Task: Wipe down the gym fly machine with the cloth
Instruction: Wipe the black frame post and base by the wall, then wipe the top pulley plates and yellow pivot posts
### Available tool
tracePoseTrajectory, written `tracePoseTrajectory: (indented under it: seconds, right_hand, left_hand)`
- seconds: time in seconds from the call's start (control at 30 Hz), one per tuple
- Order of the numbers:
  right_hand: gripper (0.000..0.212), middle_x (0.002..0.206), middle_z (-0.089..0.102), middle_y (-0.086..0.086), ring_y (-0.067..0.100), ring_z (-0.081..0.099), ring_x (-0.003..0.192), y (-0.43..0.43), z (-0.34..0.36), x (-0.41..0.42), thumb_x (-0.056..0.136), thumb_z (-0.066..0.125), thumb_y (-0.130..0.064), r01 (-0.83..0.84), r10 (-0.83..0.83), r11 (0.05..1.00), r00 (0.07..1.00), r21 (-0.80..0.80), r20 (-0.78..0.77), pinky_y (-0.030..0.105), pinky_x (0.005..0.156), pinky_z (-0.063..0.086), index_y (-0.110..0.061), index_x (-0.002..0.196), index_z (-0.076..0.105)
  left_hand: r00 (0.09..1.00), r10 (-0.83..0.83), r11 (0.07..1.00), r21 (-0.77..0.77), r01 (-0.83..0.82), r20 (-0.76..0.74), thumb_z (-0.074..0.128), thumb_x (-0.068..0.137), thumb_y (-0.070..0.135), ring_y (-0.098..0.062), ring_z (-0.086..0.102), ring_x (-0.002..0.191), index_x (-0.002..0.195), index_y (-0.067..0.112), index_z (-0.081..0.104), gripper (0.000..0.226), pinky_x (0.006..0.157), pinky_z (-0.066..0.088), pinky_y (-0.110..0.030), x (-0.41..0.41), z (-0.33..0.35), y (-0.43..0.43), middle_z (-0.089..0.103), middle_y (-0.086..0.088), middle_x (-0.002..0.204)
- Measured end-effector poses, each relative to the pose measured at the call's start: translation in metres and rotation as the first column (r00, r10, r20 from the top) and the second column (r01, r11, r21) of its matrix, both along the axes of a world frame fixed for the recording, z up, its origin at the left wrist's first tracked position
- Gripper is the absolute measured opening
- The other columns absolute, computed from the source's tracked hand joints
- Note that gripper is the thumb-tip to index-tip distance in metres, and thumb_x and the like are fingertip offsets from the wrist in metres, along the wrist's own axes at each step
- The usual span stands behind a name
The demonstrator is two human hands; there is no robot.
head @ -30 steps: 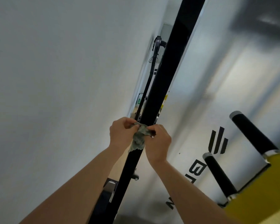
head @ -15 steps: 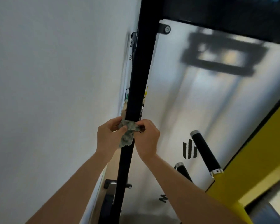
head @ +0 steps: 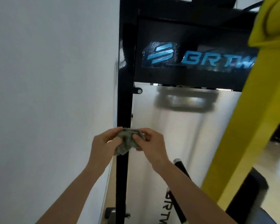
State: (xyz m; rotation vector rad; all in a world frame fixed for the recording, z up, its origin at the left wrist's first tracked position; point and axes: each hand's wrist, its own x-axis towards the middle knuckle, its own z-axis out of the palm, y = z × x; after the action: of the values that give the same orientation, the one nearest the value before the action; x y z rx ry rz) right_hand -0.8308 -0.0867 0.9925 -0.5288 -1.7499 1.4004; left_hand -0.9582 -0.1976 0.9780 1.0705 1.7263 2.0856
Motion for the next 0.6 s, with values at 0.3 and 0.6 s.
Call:
tracePoseTrajectory:
  seconds: [0.3,0.6]
  right_hand:
    - [0.017,0.087,0.078,0.006,0.015,0.072,0.079,-0.019,0.034,0.089,0.098,0.065,-0.023,-0.089,0.089,0.996,0.991,-0.007,0.105,0.032,0.074,0.061,-0.017,0.092,0.081]
    - [0.019,0.089,0.077,0.007,0.015,0.07,0.082,-0.048,0.06,0.174,0.097,0.065,-0.024,-0.264,0.249,0.961,0.956,0.084,0.154,0.03,0.079,0.06,-0.012,0.098,0.079]
  left_hand:
    - [0.889,-0.349,0.908,-0.343,0.242,-0.296,0.068,0.085,0.047,-0.012,0.067,0.09,0.116,0.037,0.071,0.033,0.078,0.054,-0.024,0.057,0.035,-0.021,0.07,0.015,0.095]
    - [0.907,-0.388,0.874,-0.379,0.305,-0.163,0.076,0.083,0.031,-0.026,0.061,0.072,0.084,0.007,0.077,0.024,0.071,0.052,-0.034,0.137,0.075,-0.065,0.07,-0.015,0.078]
